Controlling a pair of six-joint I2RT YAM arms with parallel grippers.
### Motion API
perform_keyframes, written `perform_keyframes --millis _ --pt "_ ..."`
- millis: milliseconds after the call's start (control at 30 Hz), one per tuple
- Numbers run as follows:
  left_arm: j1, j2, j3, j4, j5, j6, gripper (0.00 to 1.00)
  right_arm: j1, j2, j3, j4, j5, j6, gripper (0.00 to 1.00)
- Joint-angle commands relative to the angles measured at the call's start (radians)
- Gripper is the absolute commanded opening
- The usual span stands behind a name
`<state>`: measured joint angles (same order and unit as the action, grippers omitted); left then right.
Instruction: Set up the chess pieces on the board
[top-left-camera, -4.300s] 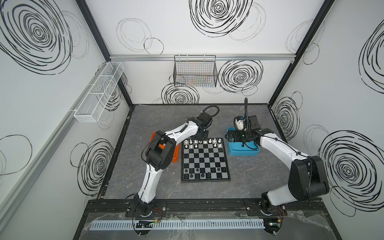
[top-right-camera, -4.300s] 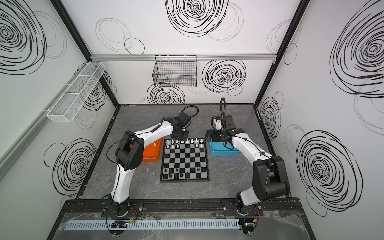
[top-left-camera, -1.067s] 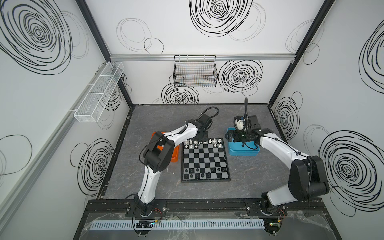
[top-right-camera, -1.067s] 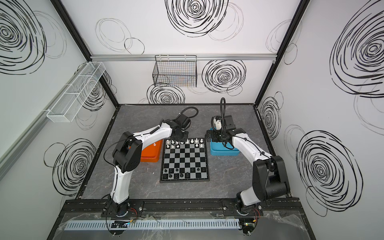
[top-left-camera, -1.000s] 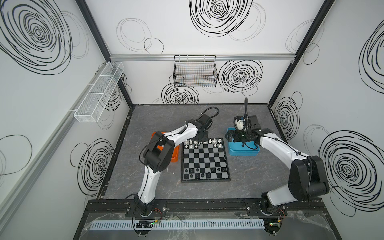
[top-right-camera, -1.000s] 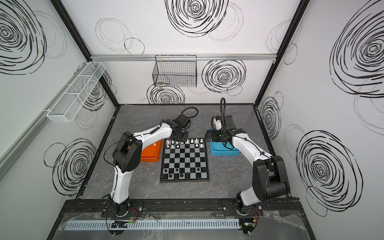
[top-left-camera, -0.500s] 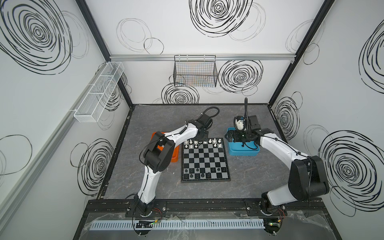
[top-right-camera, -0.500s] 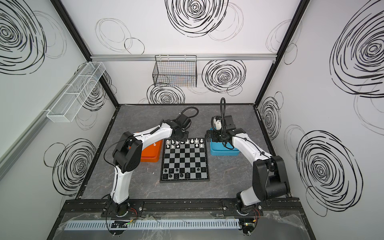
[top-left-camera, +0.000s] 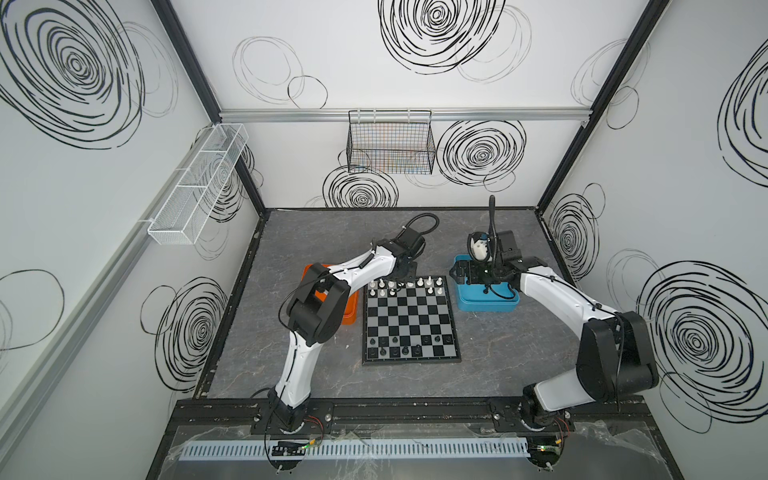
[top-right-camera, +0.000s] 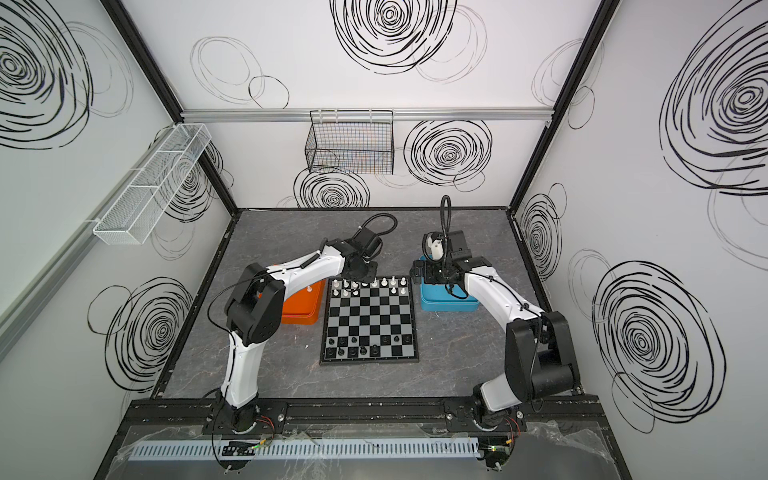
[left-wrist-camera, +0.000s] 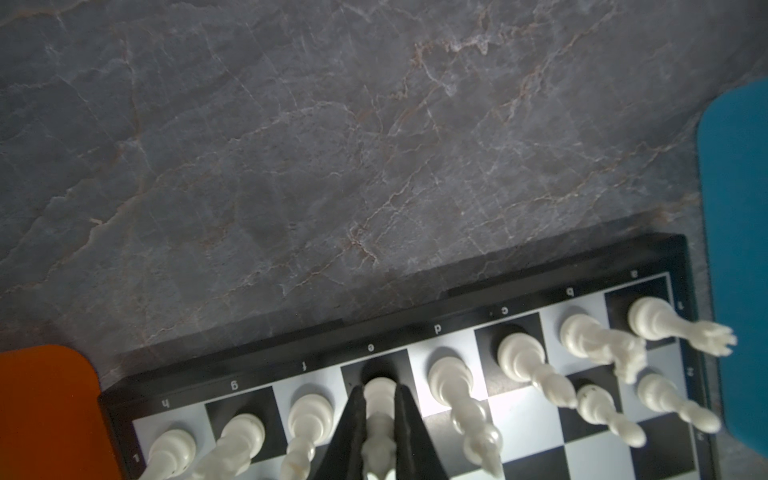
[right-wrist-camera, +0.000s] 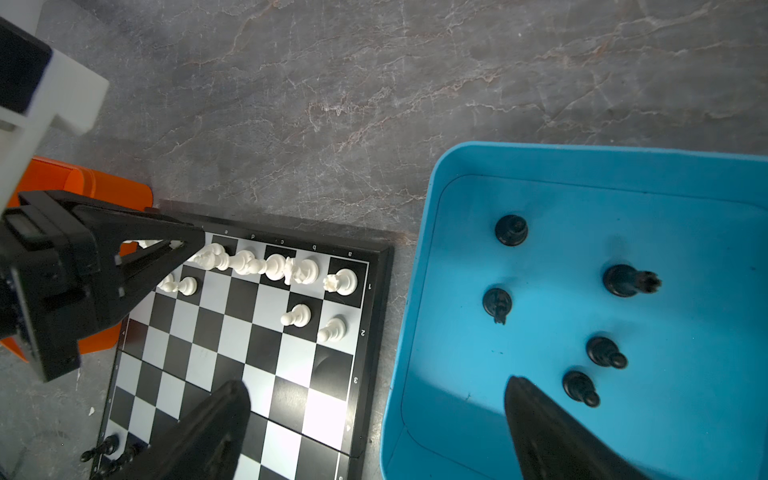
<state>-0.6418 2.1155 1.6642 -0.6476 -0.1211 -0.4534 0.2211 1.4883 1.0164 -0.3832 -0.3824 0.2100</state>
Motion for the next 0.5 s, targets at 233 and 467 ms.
perform_keyframes --millis 233,467 --pt "-0.009 -0.020 -0.012 0.022 -0.012 -0.004 0.21 -0.003 0.009 -0.011 0.020 -0.002 0.003 1.00" --pt "-0.009 -0.023 -0.010 0.019 -0.006 -0.004 0.21 -0.003 0.010 -0.010 0.018 -0.002 0.004 1.00"
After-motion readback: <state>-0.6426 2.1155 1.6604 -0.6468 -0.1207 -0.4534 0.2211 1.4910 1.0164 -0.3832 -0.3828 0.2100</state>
